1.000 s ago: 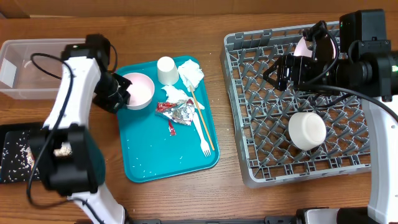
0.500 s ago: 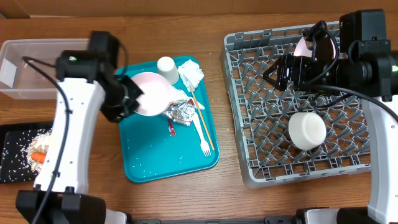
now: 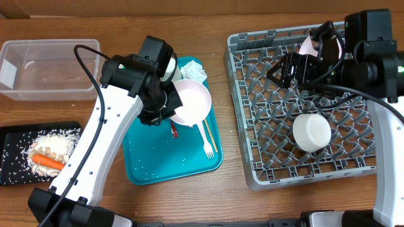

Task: Sort waste into correct bins and load items into the dishwasher rack
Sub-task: 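Lift the pink bowl with the left gripper toward the tray center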

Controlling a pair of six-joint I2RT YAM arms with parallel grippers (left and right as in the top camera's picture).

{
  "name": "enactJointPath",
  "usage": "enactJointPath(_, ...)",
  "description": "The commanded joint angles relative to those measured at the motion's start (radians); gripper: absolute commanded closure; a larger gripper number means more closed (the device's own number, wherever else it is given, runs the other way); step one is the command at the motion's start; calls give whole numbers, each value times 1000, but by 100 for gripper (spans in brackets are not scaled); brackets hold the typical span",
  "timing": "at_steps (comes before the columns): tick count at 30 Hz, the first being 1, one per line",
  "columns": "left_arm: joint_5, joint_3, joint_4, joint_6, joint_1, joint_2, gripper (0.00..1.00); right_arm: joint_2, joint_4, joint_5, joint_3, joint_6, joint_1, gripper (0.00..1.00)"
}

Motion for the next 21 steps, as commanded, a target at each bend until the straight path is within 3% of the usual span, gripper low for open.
enactJointPath(1,26,18,4,26,-8,-1,96,-4,1,-18,19,42,7,0)
enactJointPath(4,27,18,34,26,5,-1,93,-2,0,-3,19,-6,32,0)
enactJointPath(7,55,18,44,26,28,0,93,-2,-8,35,19,-108,82,9)
enactJointPath(12,69,18,41,29,46,0,92,-2,-14,304,19,-151,267,21)
enactJointPath(16,80,18,16,44,89,0,91,-2,31,435,19,-151,467,20)
enactJointPath(21,206,18,-21,151,176,0,96,29,109,602,19,-157,690,19)
